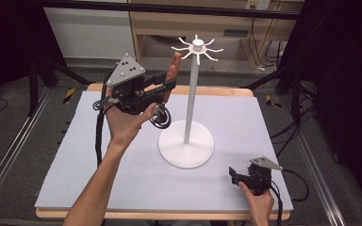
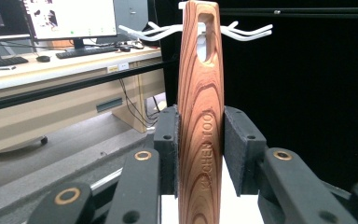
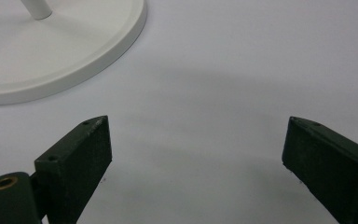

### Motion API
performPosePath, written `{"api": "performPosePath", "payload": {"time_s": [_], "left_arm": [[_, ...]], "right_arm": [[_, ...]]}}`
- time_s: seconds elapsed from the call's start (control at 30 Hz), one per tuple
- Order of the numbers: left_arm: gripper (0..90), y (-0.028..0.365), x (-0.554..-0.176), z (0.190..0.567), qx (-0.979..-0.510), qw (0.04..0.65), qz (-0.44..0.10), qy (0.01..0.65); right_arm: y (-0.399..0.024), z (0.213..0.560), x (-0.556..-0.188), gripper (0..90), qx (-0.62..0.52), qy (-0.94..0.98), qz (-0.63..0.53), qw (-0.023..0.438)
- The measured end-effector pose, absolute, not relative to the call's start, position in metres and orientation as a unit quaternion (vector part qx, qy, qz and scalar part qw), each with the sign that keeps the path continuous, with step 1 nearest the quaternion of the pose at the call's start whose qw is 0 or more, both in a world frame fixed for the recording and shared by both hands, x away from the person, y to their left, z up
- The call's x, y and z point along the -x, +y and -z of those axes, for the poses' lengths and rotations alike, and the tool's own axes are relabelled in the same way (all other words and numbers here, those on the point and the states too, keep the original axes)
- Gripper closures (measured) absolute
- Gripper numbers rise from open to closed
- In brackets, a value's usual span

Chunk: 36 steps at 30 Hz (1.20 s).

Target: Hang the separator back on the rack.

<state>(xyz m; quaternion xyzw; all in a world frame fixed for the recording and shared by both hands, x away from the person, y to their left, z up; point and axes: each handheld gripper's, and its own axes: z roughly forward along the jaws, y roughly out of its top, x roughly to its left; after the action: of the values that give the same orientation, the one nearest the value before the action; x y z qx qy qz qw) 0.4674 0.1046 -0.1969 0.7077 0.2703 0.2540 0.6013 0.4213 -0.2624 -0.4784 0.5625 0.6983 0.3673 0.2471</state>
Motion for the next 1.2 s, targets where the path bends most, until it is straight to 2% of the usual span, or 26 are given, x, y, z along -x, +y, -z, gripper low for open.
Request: {"api": "performPosePath", "payload": {"time_s": [1.2], "left_arm": [[67.7, 0.084, -0.489, 0.208, -0.714, 0.603, -0.232, 0.27]], "right_arm": [[-0.261, 0.479, -0.421, 8.8, -0.559, 0.702, -0.367, 0.243]]}}
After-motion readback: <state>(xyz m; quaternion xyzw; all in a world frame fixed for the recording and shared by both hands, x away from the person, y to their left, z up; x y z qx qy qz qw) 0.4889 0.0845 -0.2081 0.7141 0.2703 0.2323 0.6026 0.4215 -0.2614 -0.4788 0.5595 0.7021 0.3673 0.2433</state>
